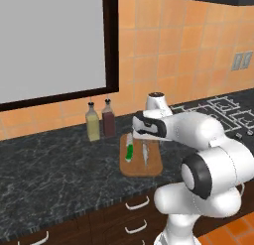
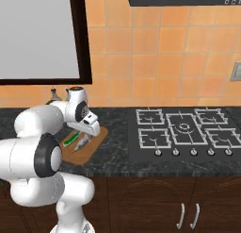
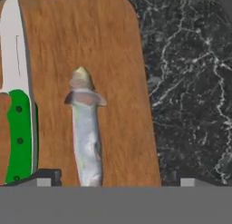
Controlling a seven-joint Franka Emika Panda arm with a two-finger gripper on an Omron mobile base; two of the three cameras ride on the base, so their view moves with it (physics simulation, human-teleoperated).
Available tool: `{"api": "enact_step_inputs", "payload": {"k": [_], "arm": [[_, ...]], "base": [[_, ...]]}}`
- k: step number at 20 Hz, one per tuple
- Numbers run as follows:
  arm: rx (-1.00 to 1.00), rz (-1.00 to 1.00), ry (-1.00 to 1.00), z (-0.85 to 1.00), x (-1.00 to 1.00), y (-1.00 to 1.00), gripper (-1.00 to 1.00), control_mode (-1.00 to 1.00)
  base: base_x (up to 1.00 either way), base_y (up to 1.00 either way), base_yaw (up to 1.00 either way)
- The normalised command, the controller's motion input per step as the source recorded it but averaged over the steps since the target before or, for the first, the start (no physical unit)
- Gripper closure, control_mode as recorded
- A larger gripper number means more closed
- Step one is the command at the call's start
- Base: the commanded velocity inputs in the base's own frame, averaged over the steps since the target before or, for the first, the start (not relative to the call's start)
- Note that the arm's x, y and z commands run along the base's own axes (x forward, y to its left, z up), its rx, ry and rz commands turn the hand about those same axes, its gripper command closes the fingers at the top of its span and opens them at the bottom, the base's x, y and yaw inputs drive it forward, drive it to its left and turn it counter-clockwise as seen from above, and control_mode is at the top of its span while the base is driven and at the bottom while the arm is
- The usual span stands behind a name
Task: Pick up the knife from the drawer and place it on the cutting board. Then place the meat from the plate to the cutting board.
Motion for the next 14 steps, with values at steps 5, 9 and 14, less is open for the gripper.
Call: {"api": "enact_step_inputs", "payload": {"k": [5, 9, 14], "arm": [[0.00, 0.00, -0.22, 1.00, -0.94, -0.47, -1.00, -1.00], [0.00, 0.00, -0.21, 1.00, -0.92, -0.59, -1.00, -1.00], [0.00, 0.00, -0.17, 1.00, -0.91, -0.69, -1.00, -1.00]], "base": [[0.00, 0.00, 0.00], [0.00, 0.00, 0.00], [0.00, 0.00, 0.00]]}}
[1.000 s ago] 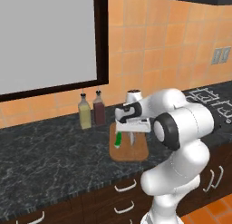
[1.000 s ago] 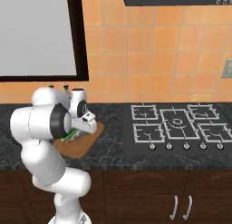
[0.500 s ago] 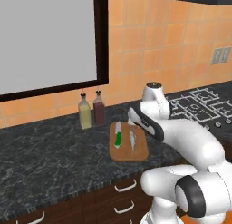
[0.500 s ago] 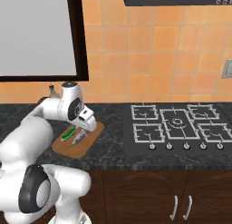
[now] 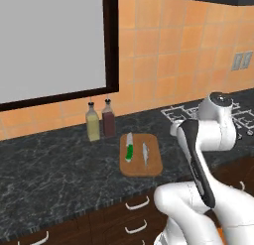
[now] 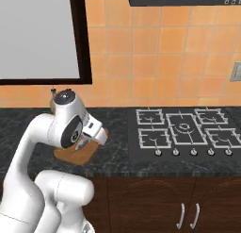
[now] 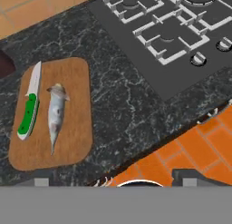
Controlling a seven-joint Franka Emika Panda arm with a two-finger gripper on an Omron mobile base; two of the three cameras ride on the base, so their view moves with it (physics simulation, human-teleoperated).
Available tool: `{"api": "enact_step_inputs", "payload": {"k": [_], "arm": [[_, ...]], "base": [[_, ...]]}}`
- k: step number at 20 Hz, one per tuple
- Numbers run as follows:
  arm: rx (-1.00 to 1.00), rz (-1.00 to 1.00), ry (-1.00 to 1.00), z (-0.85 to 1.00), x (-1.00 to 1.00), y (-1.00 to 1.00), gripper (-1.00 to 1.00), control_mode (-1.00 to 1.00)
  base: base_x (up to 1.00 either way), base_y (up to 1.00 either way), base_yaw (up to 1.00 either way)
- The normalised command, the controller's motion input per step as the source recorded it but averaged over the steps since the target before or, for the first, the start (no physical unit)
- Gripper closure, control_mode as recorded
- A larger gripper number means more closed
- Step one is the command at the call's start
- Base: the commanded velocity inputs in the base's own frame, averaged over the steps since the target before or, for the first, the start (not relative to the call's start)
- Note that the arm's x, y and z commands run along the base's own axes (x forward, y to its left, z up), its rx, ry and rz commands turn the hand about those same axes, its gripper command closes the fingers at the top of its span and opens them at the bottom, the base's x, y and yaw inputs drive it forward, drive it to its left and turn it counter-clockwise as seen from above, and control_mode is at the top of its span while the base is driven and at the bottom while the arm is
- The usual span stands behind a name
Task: Pick up the knife from the drawer and place it on the cutting board. Then place the meat from the plate to the cutting board.
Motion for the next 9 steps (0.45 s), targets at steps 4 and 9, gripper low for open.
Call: {"api": "enact_step_inputs", "payload": {"k": [4, 9], "arm": [[0.00, 0.00, -0.21, 0.78, -0.99, -0.62, -1.00, -1.00], [0.00, 0.00, -0.23, 0.27, -0.97, -0.25, -1.00, -1.00]], "base": [[0.00, 0.00, 0.00], [0.00, 0.00, 0.00]]}}
